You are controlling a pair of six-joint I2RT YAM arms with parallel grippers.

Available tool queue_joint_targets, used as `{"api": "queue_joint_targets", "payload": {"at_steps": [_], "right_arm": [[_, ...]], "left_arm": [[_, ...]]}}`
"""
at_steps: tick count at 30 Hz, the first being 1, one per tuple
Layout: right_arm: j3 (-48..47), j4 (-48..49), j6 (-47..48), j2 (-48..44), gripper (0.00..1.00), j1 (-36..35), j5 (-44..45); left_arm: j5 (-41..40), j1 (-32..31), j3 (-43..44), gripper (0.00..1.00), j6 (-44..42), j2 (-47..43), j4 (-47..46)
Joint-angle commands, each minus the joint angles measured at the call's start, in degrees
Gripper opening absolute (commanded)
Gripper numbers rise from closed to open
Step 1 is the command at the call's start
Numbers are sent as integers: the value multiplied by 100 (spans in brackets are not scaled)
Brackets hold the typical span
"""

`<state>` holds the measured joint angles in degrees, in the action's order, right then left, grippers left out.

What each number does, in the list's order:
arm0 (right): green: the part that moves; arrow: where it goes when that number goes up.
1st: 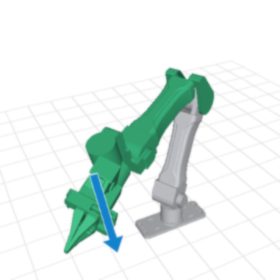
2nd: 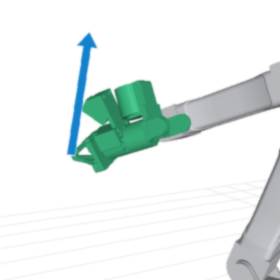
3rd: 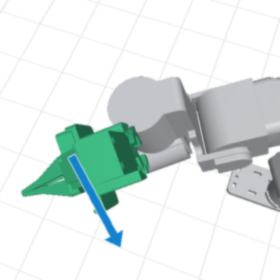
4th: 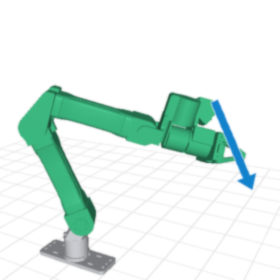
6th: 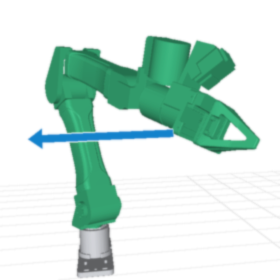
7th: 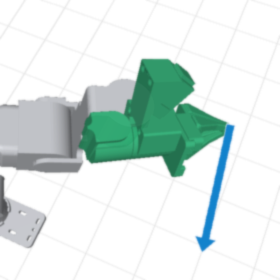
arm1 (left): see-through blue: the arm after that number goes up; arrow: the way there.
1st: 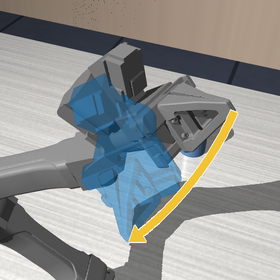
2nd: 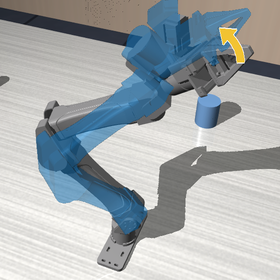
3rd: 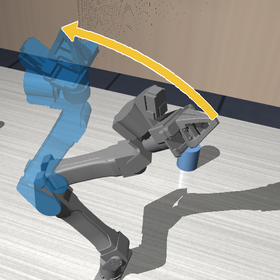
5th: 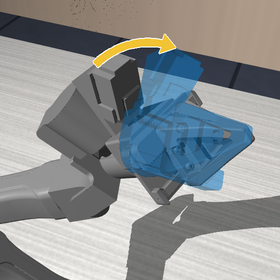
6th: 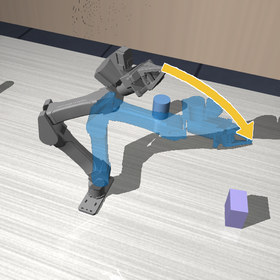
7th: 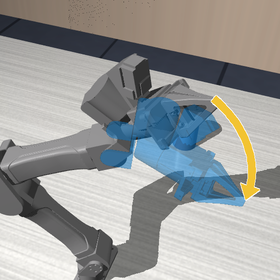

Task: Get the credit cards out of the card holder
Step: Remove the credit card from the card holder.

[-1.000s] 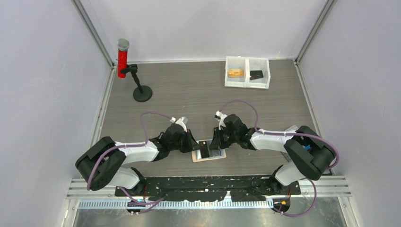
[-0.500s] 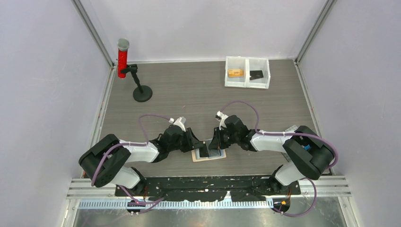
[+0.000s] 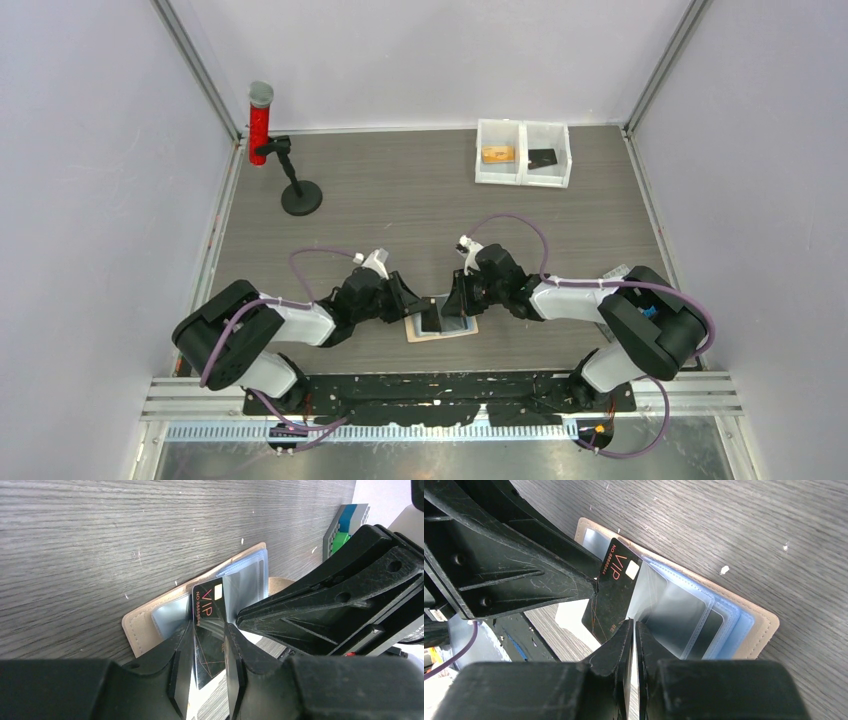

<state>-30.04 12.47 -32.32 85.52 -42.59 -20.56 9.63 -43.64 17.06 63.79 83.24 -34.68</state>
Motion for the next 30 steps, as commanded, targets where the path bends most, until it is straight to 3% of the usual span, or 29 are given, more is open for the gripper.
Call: {"api": "queue_joint_targets", "payload": {"at_steps": [1, 5, 12, 15, 18, 21, 30], "right_arm": [[204, -273, 75, 200, 14, -38, 489], [214, -287, 80, 168, 14, -39, 512], [259, -289, 64, 112, 14, -39, 542], [262, -318, 67, 64, 14, -39, 563], [257, -367, 65, 8, 14, -38, 595], [241, -422, 80, -49, 13, -31, 644], [88, -761, 298, -269, 14, 80, 665]], "left_arm": [[397, -95, -48, 30, 169, -222, -594], [470, -101, -91, 29, 162, -279, -670], [651, -101, -245, 25, 398, 102, -1797], [606, -101, -274, 21, 428, 194, -1850], [484, -95, -359, 10, 424, 144, -1839], [269, -92, -409, 0, 318, -109, -1443], [-444, -73, -212, 0, -418, -1831, 1121]]}}
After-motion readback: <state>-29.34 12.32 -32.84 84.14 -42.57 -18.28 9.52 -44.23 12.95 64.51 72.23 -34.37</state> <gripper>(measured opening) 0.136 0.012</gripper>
